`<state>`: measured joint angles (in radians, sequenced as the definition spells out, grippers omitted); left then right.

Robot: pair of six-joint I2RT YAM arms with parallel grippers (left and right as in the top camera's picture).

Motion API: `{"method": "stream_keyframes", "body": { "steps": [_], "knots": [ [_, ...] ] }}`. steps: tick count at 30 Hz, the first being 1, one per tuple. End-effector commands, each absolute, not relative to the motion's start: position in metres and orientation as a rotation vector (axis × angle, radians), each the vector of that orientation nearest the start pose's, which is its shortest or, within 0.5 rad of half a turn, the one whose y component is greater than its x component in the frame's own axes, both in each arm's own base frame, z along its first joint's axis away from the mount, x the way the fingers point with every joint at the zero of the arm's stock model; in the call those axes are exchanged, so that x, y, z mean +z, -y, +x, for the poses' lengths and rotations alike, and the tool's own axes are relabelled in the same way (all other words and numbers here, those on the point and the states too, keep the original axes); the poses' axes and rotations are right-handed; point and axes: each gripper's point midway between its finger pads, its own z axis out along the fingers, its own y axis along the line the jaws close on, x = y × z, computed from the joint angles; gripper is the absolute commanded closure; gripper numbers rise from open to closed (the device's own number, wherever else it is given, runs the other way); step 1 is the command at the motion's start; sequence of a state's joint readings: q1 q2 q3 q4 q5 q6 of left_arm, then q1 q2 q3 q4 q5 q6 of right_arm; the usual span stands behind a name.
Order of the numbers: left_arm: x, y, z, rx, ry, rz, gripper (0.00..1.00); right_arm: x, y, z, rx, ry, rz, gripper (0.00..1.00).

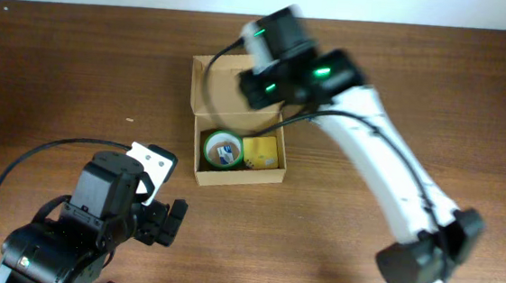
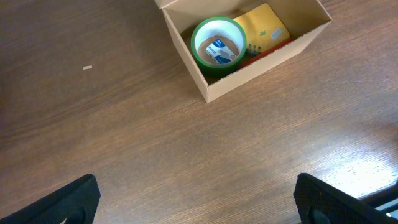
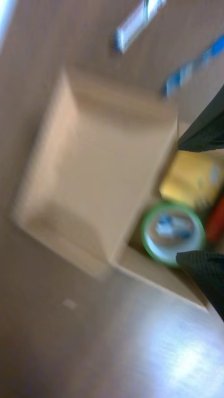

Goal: Pack container
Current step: 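Withdraw the right gripper and move it over the blue whiteboard marker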

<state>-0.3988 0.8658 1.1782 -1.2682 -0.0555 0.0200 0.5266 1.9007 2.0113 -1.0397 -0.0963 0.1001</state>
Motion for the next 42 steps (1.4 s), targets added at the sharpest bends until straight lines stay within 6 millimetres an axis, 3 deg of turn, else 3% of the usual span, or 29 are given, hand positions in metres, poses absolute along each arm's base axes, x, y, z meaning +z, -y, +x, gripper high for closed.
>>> {"method": "stream_keyframes", "body": {
  "steps": [1, 6, 11, 16, 18, 20, 25, 33, 42],
  "knots": [
    [0.253, 0.072, 0.194, -0.087, -2.451, 0.522, 0.00, 0.253, -0.209, 0.443, 0.249, -2.470, -0.479, 0.47],
    [0.253, 0.072, 0.194, -0.087, -2.451, 0.522, 0.01, 0.250, -0.141, 0.474, 0.151, -2.469, -0.398, 0.46],
    [0.253, 0.072, 0.194, -0.087, -2.451, 0.522, 0.00, 0.241, -0.086, 0.498, 0.067, -2.461, -0.358, 0.46],
    [0.253, 0.072, 0.194, -0.087, -2.451, 0.522, 0.00, 0.220, -0.060, 0.521, 0.003, -2.446, -0.416, 0.46],
    [0.253, 0.072, 0.194, -0.087, -2.451, 0.522, 0.00, 0.209, -0.055, 0.530, -0.023, -2.440, -0.465, 0.45],
    [0.253, 0.072, 0.194, -0.087, -2.451, 0.522, 0.00, 0.198, -0.053, 0.538, -0.040, -2.438, -0.501, 0.38],
    [0.253, 0.072, 0.194, -0.087, -2.451, 0.522, 0.01, 0.160, -0.054, 0.553, -0.072, -2.447, -0.625, 0.38],
    [0.253, 0.072, 0.194, -0.088, -2.451, 0.522, 0.00, 0.094, -0.069, 0.558, 0.013, -2.476, -0.849, 0.32],
    [0.253, 0.072, 0.194, -0.087, -2.451, 0.522, 0.00, 0.059, -0.090, 0.555, 0.170, -2.443, -0.987, 0.25]
  ]
}}
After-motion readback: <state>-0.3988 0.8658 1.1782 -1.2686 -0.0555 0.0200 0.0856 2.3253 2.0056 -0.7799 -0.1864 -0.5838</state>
